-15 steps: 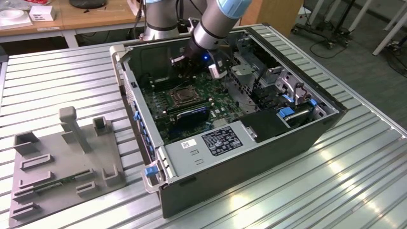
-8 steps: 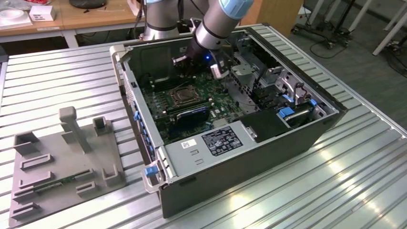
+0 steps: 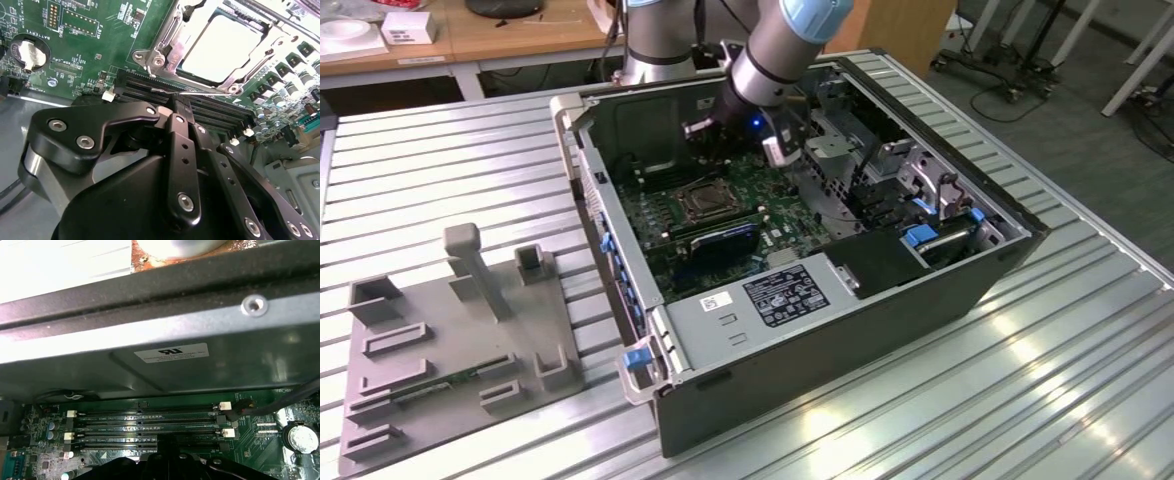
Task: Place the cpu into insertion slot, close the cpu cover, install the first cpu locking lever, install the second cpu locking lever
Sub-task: 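Install the first cpu locking lever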
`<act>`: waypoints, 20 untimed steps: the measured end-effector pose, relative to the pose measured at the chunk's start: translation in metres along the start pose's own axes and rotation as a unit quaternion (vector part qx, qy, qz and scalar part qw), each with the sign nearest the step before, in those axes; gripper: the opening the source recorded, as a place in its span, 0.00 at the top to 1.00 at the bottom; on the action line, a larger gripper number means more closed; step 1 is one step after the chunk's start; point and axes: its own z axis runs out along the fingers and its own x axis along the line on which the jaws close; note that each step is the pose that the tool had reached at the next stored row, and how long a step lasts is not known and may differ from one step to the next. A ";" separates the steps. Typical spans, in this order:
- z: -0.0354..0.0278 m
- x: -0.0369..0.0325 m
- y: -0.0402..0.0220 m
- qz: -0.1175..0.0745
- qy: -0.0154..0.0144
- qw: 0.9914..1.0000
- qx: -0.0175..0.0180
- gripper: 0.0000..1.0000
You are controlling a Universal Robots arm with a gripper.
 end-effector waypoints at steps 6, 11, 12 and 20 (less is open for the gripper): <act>0.0021 -0.0013 -0.0024 0.000 0.000 1.000 0.001 0.89; 0.0031 -0.0027 -0.0050 0.000 0.000 1.000 0.002 0.89; 0.0037 -0.0030 -0.0054 0.000 0.000 1.000 0.002 0.89; 0.0048 -0.0034 -0.0060 0.000 0.000 1.000 0.002 0.89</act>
